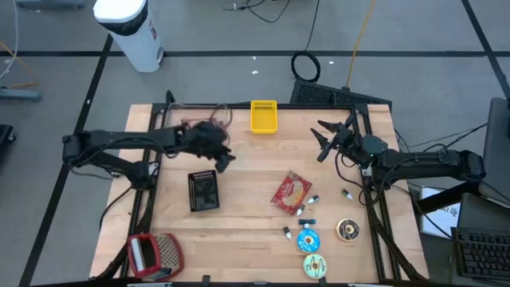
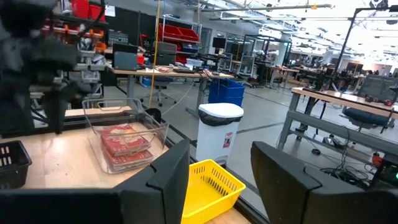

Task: Pick & Place Food Item
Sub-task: Put the popcorn pack into the transparent bin

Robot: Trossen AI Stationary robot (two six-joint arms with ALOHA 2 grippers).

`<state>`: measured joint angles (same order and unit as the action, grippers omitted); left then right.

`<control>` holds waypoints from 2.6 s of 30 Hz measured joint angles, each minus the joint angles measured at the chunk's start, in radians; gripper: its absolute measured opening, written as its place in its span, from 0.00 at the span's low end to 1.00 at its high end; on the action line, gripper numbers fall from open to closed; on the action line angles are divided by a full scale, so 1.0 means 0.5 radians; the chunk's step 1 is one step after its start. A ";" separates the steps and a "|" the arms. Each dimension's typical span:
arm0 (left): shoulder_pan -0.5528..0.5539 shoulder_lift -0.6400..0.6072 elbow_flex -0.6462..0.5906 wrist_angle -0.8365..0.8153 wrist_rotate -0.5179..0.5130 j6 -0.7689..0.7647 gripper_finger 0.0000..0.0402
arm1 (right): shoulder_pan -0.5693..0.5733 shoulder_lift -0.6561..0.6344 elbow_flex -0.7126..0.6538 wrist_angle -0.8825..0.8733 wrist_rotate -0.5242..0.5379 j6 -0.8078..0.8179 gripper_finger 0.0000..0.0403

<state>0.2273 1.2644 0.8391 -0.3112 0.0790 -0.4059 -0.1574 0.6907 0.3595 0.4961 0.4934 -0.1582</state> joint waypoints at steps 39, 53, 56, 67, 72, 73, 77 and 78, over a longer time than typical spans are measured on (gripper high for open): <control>-0.002 0.483 0.001 -0.647 -1.321 -0.558 0.46 | 0.000 -0.001 0.000 -0.003 -0.001 -0.005 0.40; -0.157 0.481 0.001 -0.128 -1.080 -0.366 0.46 | 0.061 0.125 0.104 -0.765 -0.587 0.671 0.40; -0.189 0.481 0.001 0.127 -0.886 -0.207 0.46 | 0.133 0.235 0.105 -1.003 -0.736 0.864 0.40; -0.189 0.480 0.002 0.927 -0.261 0.308 0.46 | 0.464 0.815 0.107 -1.017 -0.835 0.889 0.40; -0.116 0.480 0.003 0.924 -0.212 0.285 0.46 | 0.506 1.014 0.110 -0.862 -0.829 0.848 0.40; -0.104 0.480 0.003 0.918 -0.212 0.280 0.46 | 0.503 1.062 0.110 -0.839 -0.823 0.833 0.40; -0.084 0.480 0.003 0.920 -0.215 0.276 0.46 | 0.502 1.238 0.112 -0.789 -0.816 0.736 0.40; -0.085 0.480 0.003 0.919 -0.213 0.276 0.46 | 0.502 1.276 0.115 -0.773 -0.812 0.710 0.40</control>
<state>0.1845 1.5043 0.8406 0.1483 -0.0273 -0.2680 0.0937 1.3285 0.4170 0.1098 0.0876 0.1966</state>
